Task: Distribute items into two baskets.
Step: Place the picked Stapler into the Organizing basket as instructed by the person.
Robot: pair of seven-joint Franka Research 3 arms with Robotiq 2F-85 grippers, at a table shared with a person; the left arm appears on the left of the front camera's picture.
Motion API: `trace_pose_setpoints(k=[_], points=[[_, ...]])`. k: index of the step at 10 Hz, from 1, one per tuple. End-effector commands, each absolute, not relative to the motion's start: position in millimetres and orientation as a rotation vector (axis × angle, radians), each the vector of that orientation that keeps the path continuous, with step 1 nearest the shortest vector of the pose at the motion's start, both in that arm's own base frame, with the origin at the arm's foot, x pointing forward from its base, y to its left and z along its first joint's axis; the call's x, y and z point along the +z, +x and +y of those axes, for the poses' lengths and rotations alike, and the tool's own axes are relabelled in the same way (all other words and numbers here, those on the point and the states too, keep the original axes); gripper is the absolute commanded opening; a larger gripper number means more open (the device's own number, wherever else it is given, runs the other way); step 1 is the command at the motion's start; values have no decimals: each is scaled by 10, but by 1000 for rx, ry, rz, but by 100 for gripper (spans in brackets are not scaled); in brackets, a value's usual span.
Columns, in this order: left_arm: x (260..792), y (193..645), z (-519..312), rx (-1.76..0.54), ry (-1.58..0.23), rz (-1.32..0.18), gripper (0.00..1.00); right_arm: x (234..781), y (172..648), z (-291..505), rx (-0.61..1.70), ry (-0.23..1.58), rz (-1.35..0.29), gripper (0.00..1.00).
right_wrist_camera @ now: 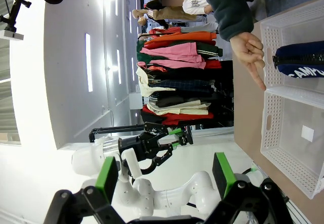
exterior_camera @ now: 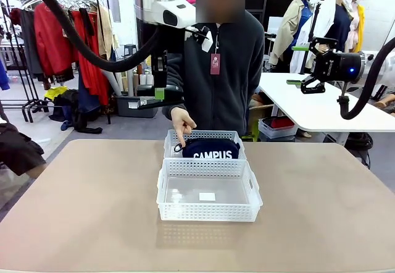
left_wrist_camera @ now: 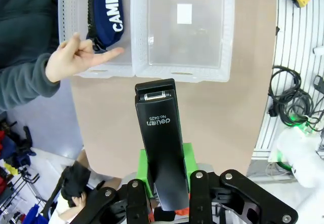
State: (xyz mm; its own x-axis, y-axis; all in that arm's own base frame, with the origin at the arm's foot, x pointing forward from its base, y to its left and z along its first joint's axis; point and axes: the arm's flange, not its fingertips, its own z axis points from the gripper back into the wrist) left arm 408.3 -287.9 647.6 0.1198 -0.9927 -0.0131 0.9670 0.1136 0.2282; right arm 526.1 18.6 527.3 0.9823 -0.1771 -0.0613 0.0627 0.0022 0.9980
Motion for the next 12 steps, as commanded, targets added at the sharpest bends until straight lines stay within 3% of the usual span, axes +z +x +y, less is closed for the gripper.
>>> trace_pose_setpoints(k=[1, 3, 7, 12], points=[[6400, 4099, -3026, -1473, 198, -140, 0, 5285, 5242, 197, -204, 1568, -103, 100], [6125, 4212, -3423, -1523, 232, -142, 0, 5285, 5242, 197, -204, 1568, -103, 100], [5445, 4281, -4103, -1663, 138, -64, 0, 5285, 5242, 197, -204, 1568, -103, 100], [4685, 4442, -4454, -1657, 93, 44, 0, 5285, 5242, 197, -204, 1568, -103, 100]])
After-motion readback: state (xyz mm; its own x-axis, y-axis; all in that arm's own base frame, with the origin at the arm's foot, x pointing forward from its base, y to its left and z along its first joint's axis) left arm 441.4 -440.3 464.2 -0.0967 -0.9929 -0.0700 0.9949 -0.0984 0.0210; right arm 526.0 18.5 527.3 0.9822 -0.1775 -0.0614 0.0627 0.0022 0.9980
